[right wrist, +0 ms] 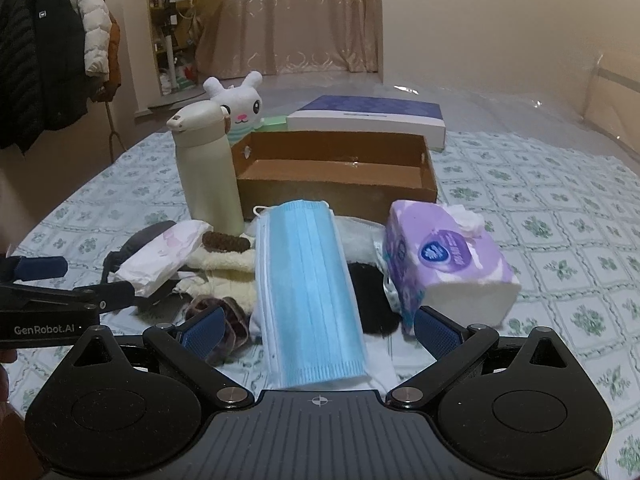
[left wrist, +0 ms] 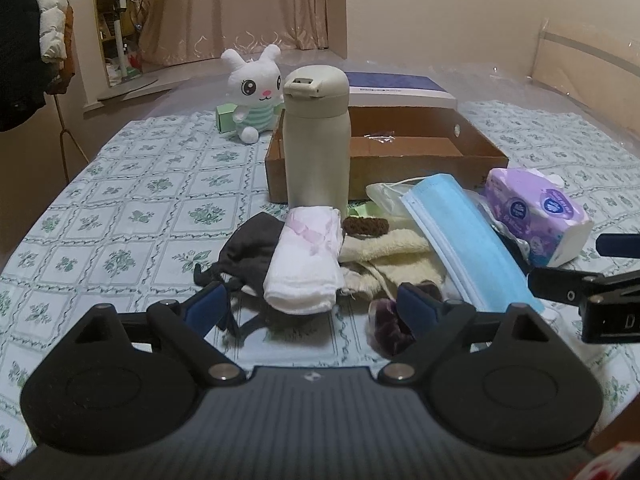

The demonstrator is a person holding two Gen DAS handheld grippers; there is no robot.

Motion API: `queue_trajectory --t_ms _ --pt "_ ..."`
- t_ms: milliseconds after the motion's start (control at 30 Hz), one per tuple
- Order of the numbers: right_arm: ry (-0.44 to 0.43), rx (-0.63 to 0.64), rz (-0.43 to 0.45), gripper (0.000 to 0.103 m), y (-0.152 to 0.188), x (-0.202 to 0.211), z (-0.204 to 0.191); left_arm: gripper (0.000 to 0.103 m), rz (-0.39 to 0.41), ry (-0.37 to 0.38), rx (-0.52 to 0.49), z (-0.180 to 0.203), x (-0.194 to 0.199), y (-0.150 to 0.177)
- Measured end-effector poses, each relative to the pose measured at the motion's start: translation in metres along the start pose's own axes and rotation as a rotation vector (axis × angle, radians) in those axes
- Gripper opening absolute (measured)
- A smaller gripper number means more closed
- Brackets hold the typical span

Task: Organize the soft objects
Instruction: 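Close the right gripper on the blue mask while the left approaches the white towel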

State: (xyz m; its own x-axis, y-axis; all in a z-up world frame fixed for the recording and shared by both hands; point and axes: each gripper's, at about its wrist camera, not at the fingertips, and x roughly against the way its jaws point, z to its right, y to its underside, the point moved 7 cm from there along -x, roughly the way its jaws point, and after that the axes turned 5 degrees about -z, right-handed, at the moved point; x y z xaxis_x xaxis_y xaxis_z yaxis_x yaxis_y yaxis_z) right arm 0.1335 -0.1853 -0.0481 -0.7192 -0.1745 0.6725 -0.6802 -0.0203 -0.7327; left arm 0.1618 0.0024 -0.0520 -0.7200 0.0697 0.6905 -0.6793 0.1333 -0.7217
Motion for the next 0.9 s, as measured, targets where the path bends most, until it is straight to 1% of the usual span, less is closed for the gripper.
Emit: queue_trajectory --t_ms 133,200,433,600,733,900 --pt "0.001 0.019 -0.008 0.099 -0.003 -0.015 -0.001 0.091 -0.005 0.004 -0.003 -0.002 -0.014 -0.006" --pt "-0.003 0.027 -0.015 0.093 -0.004 -0.022 -0.002 0.091 -0.006 0.004 -0.013 -0.003 -0.02 -0.009" --pt "-0.008 0.058 -0.032 0.088 -0.007 -0.046 -0.008 0.091 -0.016 0.013 -0.04 -0.006 -0.039 -0.013" --pt "-0.006 0.08 -0.038 0.079 -0.01 -0.062 -0.01 0.091 -0.025 0.021 -0.053 -0.008 -0.052 -0.014" --pt "-0.008 0.095 -0.046 0.075 -0.013 -0.075 -0.01 0.091 -0.026 0.025 -0.059 -0.008 -0.059 -0.014" --pt "-0.005 0.119 -0.054 0.064 -0.013 -0.087 -0.012 0.091 -0.027 0.033 -0.073 -0.006 -0.067 -0.014"
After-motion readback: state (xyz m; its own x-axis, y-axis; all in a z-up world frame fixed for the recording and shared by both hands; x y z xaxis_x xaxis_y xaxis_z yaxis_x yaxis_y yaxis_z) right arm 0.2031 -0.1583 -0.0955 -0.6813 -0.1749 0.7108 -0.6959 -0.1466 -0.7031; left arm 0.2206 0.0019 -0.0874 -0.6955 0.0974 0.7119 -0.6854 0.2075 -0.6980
